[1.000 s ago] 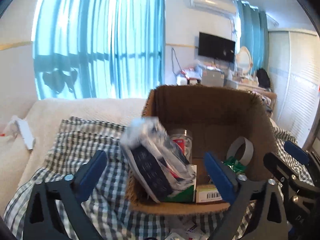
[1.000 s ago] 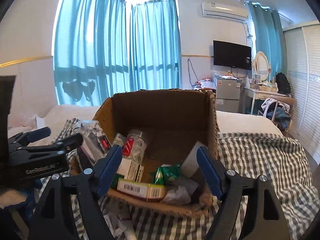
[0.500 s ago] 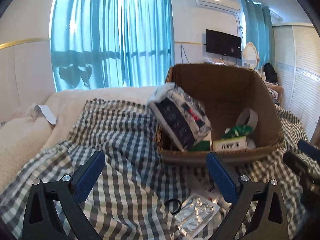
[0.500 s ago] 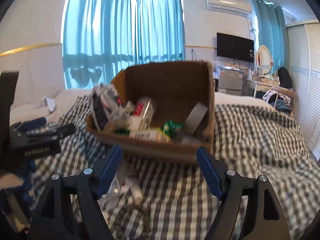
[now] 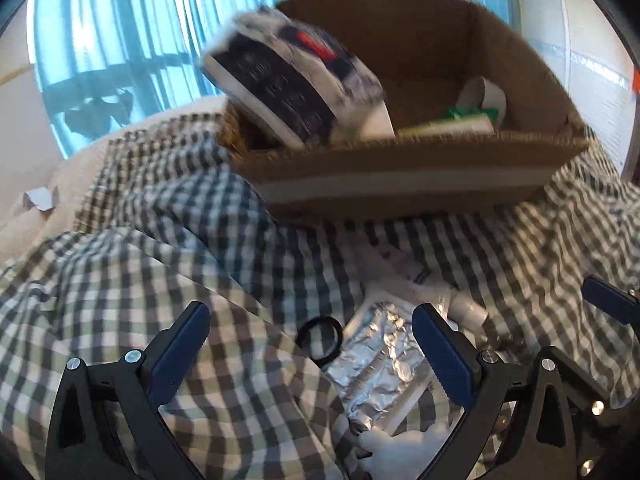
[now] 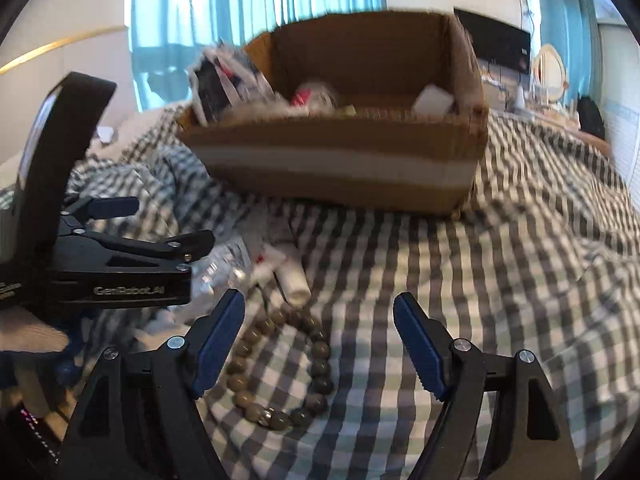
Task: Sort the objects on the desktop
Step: 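Grasp the silver blister pack with the left tool while the right tool grasps the bead bracelet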
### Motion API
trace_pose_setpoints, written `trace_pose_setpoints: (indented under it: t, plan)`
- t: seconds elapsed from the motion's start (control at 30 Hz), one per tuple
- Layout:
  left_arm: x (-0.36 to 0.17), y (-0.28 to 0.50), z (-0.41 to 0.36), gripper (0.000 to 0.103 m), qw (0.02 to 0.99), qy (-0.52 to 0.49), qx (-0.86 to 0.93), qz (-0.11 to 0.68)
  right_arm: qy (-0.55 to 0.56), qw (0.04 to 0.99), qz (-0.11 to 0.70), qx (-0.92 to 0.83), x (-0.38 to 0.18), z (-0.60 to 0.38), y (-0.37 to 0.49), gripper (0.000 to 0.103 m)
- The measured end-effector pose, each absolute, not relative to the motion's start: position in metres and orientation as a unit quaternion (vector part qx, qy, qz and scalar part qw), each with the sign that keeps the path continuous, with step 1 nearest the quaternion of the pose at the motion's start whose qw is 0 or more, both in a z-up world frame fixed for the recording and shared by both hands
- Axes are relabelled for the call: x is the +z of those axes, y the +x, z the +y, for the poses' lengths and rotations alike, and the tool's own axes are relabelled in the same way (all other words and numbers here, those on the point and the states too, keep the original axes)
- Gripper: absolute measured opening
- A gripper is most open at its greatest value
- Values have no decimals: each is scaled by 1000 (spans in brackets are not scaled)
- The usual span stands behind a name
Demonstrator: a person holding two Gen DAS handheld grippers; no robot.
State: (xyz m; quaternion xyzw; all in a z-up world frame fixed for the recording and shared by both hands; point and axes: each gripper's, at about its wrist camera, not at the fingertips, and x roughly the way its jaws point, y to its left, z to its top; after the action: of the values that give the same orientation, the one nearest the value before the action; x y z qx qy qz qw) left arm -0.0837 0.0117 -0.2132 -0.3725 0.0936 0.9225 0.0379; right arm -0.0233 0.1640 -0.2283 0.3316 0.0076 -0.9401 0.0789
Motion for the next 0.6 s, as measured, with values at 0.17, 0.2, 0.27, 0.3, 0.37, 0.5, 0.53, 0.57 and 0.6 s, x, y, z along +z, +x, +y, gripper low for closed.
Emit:
trace_pose_setpoints:
  t: [0.17, 0.2, 0.27, 0.3, 0.37, 0.5, 0.53, 0.57, 0.6]
  plan:
    - [-229, -88, 19, 103, 55, -407, 905, 106, 365, 70, 9, -928, -243, 167, -31, 77]
    - [-232, -89, 21, 103, 62, -419, 900, 106, 373, 69, 13, -925, -246, 167, -33, 77]
    - [-239, -92, 23, 103, 72, -438, 890, 104, 387, 67, 21, -919, -254, 165, -36, 76]
    - [-242, -95, 24, 103, 77, -447, 886, 100, 393, 64, 26, -917, -257, 164, -38, 76]
    - [-246, -99, 24, 103, 91, -458, 881, 82, 397, 61, 30, -915, -260, 162, -38, 74]
    - [-256, -106, 24, 103, 111, -465, 878, 40, 398, 53, 37, -915, -260, 162, -37, 52]
    - [-257, -106, 25, 103, 111, -460, 880, 39, 397, 51, 37, -916, -261, 162, -37, 44]
    - [-258, -106, 27, 103, 110, -456, 882, 39, 395, 51, 38, -916, -261, 162, -36, 40]
    - [-260, -106, 30, 103, 109, -454, 883, 41, 394, 52, 37, -917, -260, 163, -36, 31]
